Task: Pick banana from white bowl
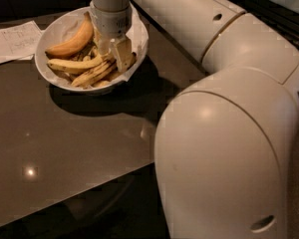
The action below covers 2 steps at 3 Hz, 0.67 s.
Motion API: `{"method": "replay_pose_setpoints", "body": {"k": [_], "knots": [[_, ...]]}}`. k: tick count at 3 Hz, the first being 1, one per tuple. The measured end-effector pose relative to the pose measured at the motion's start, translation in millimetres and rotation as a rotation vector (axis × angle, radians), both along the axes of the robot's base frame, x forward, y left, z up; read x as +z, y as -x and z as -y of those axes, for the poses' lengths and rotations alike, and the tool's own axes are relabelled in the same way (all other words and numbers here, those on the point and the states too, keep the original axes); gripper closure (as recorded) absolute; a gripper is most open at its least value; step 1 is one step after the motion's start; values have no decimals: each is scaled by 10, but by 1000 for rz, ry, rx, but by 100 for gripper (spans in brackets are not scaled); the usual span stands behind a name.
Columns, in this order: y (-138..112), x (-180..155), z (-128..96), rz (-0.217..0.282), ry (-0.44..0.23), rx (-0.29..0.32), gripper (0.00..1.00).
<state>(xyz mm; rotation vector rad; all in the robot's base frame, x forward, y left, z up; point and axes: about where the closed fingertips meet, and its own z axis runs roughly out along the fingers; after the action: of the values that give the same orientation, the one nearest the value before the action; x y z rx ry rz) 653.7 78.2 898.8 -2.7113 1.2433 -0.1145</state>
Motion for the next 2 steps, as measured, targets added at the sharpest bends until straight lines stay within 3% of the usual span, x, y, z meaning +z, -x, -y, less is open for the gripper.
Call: {"method": "replay_pose_setpoints", "body": {"k": [2], "knots": [[11,-70,-53,-28,-10,6,41]]}}
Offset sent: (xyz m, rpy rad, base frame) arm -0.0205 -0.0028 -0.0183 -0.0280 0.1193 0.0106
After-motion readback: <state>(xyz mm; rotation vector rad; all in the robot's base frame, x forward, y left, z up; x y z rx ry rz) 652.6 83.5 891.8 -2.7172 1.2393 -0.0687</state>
